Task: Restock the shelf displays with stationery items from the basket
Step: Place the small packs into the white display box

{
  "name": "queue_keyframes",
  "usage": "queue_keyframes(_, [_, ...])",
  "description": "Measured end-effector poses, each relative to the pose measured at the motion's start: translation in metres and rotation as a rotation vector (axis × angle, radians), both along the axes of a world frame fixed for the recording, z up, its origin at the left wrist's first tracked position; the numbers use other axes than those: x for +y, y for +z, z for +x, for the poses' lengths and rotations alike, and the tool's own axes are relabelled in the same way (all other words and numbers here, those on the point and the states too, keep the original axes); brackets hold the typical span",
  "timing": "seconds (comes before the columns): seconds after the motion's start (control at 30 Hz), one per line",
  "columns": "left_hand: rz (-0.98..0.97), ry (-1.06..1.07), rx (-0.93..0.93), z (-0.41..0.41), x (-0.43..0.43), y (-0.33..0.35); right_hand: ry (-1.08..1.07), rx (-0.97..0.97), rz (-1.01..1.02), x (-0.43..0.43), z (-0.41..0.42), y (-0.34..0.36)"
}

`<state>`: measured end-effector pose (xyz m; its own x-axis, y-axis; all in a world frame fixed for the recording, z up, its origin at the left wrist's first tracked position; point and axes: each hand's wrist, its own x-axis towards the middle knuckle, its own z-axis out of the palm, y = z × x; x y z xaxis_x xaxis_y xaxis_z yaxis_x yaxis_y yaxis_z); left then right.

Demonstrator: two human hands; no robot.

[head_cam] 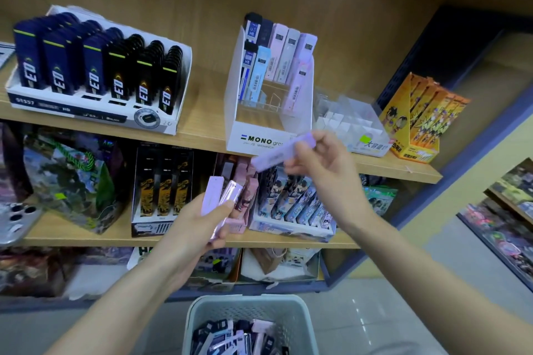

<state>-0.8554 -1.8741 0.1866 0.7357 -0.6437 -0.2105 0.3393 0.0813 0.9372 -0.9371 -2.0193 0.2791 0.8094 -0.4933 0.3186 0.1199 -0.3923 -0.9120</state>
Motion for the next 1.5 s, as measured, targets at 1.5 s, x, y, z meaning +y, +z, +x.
queue_keyframes(1.5, [-0.108,0.059,0.147,0.012,0.009,0.007,-0.116,-0.098,-0.775,0.006,0.048,0.013])
